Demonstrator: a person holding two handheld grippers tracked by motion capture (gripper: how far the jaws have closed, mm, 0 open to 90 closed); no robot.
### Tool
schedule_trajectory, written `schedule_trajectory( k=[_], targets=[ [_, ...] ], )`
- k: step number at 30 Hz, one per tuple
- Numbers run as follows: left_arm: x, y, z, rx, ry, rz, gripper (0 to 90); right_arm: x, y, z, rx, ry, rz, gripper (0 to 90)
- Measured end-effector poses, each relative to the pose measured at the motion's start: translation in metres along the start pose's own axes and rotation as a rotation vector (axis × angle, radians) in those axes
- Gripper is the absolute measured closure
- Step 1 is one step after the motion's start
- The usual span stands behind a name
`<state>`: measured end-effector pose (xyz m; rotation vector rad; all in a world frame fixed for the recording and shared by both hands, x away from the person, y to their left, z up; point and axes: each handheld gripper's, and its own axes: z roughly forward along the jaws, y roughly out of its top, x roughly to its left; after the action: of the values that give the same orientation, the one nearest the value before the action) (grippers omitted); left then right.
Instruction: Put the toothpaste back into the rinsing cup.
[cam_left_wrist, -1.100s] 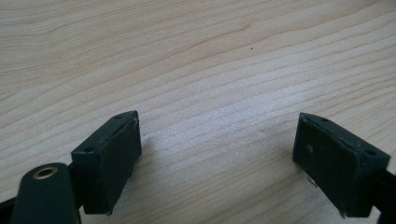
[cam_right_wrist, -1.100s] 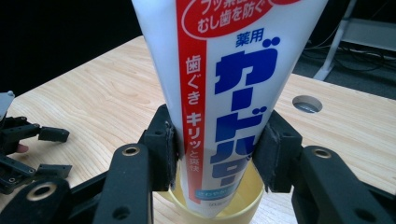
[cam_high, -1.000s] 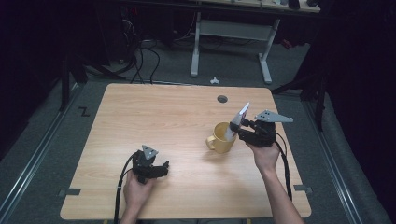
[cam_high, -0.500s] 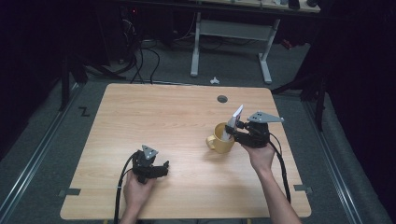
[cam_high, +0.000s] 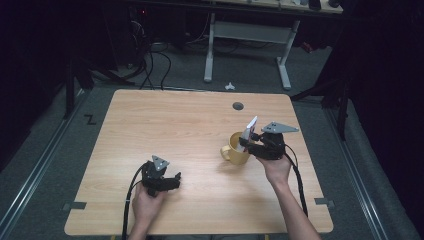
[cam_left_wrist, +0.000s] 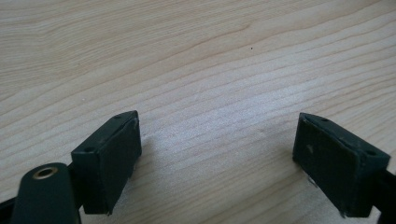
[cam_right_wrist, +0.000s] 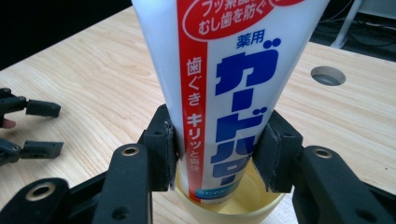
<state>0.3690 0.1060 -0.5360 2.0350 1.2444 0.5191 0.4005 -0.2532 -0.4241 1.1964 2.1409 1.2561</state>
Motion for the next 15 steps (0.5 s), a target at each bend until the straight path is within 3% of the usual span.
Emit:
schedule_trajectory(
  k=[15],
  targets=[
    [0.0, 0.0, 0.0, 0.0, 0.0, 0.0, 15.7, 0.002, -0.004, 0.012, 0.057, -0.01, -0.012, 53.7]
  ],
)
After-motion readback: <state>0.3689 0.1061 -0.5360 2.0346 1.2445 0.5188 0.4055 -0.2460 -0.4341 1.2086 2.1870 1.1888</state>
